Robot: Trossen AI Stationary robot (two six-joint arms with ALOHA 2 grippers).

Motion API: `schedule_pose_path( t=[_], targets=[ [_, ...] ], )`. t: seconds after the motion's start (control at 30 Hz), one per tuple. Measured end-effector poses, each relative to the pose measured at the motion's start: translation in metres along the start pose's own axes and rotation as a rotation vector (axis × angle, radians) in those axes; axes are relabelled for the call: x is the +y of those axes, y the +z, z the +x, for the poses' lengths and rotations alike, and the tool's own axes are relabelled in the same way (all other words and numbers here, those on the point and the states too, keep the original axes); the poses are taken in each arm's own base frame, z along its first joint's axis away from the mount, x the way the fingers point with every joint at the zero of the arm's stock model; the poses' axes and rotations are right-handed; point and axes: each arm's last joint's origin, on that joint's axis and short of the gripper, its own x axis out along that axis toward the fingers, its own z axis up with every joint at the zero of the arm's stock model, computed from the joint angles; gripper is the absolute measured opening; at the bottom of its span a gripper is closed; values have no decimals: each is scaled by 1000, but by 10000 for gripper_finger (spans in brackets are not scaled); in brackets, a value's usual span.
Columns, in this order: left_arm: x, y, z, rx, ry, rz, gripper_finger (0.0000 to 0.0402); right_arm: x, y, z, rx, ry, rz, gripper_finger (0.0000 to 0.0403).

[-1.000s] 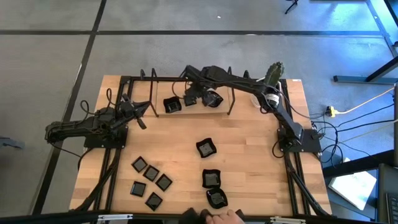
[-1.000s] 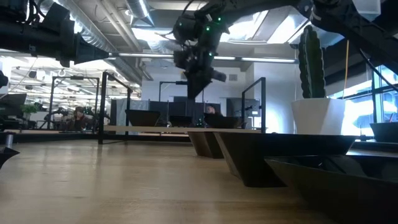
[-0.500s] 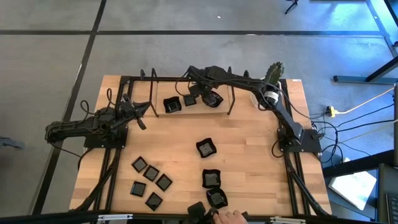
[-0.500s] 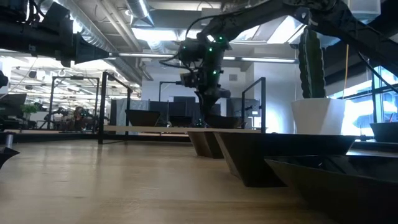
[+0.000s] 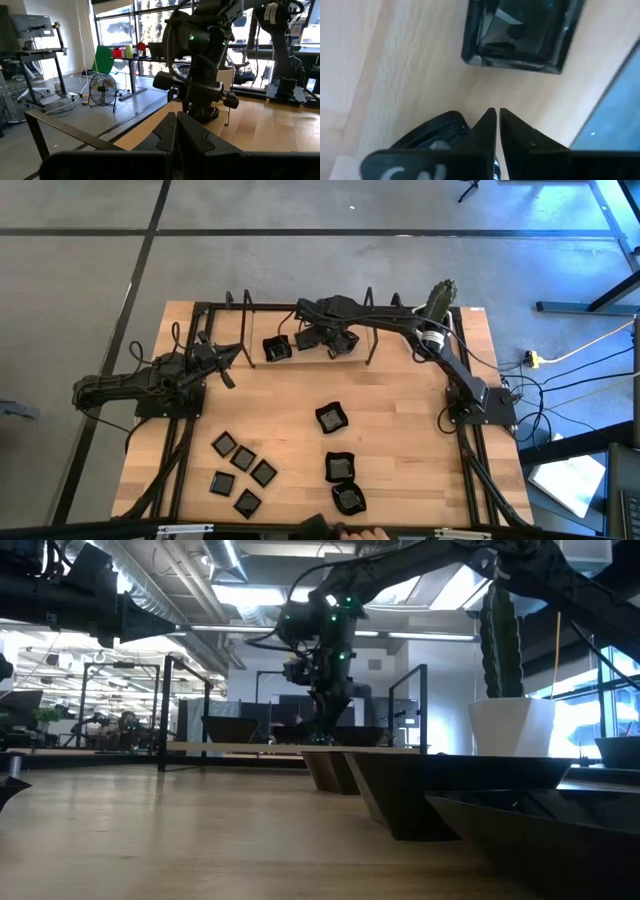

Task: Pick & Place Mini shaped plates
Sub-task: Stack the distorted square plate on top of the distorted square plate on the shelf

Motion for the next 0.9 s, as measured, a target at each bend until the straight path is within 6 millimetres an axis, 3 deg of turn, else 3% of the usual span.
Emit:
schedule_pose_path(
  t=[0.17,0.27,0.37,0.53,0.7,0.8,0.9],
  targets=[
    [0,0,0,0,0,0,12,-3,-2,-4,63,-55,21,25],
    [0,0,0,-1,0,-1,12,-8,-1,-25,16,-66,68,25],
    [0,0,0,0,0,-17,9,-9,2,-63,-180,-20,104,22],
    [1,2,0,-16,40,-47,10,4,10,-155,-602,17,144,5],
    [0,-5,1,-1,43,-145,9,50,16,-244,-932,139,119,5],
    [-3,-8,2,-2,-44,-218,6,83,17,-281,-883,32,225,3],
    [-7,-13,2,25,-169,-271,6,123,14,-305,-812,-2,246,4]
  ],
)
